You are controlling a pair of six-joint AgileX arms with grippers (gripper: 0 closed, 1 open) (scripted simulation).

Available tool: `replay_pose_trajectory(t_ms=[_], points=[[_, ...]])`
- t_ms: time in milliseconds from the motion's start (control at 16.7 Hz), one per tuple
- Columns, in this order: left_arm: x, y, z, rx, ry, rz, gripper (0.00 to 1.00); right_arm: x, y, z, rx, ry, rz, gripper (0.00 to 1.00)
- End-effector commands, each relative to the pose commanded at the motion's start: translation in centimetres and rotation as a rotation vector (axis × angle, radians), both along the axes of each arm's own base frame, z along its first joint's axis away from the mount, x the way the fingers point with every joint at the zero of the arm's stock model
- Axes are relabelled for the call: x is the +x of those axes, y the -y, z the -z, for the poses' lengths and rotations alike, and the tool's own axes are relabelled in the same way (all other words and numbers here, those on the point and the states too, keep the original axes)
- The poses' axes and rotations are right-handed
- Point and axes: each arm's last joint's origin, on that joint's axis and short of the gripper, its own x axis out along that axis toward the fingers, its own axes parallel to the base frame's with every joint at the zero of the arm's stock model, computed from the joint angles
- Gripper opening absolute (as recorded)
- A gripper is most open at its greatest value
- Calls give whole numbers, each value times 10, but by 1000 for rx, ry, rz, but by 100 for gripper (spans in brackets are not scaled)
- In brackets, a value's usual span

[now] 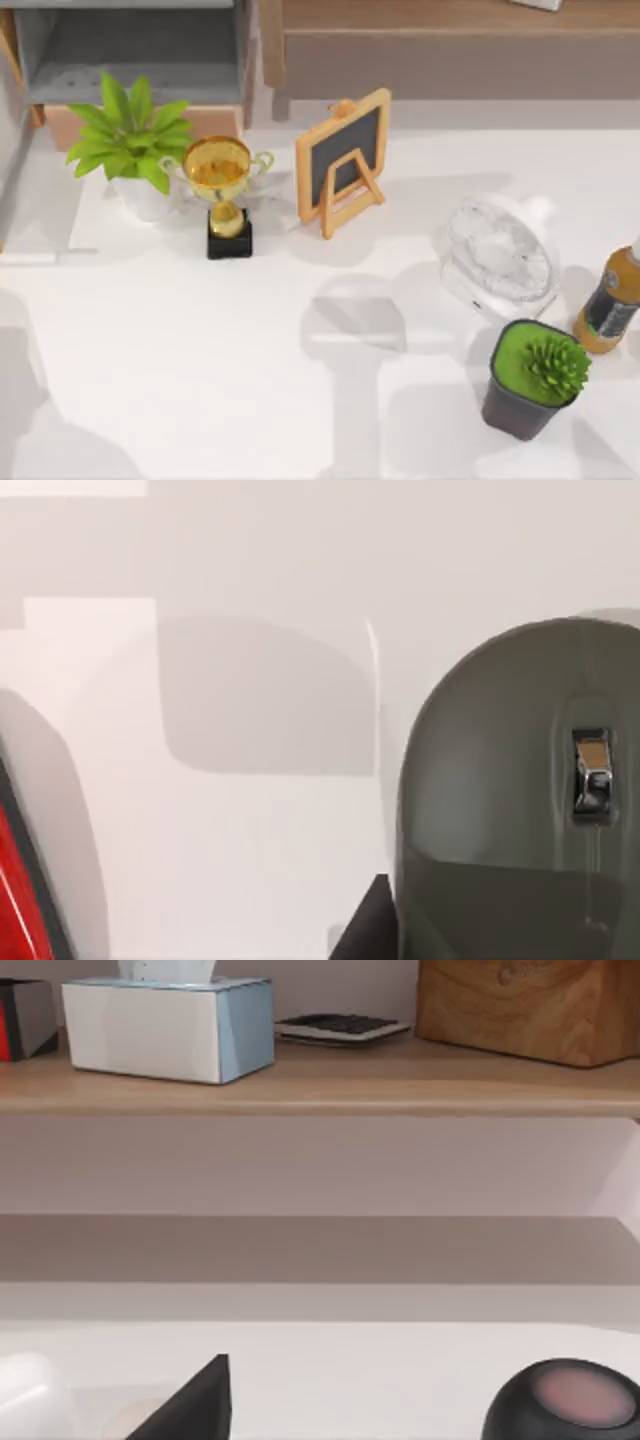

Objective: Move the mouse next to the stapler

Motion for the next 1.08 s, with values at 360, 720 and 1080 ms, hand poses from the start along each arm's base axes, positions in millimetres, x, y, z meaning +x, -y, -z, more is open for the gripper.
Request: replay_pose_trajectory(t_ms=[360, 720, 1080], points=[[0, 0, 0, 0, 0, 0, 53, 0, 0, 0, 0, 0, 0, 100], [0, 0, 0, 0, 0, 0, 98, 0, 0, 0, 0, 0, 0, 100], [0, 0, 0, 0, 0, 0, 100, 0, 0, 0, 0, 0, 0, 100]])
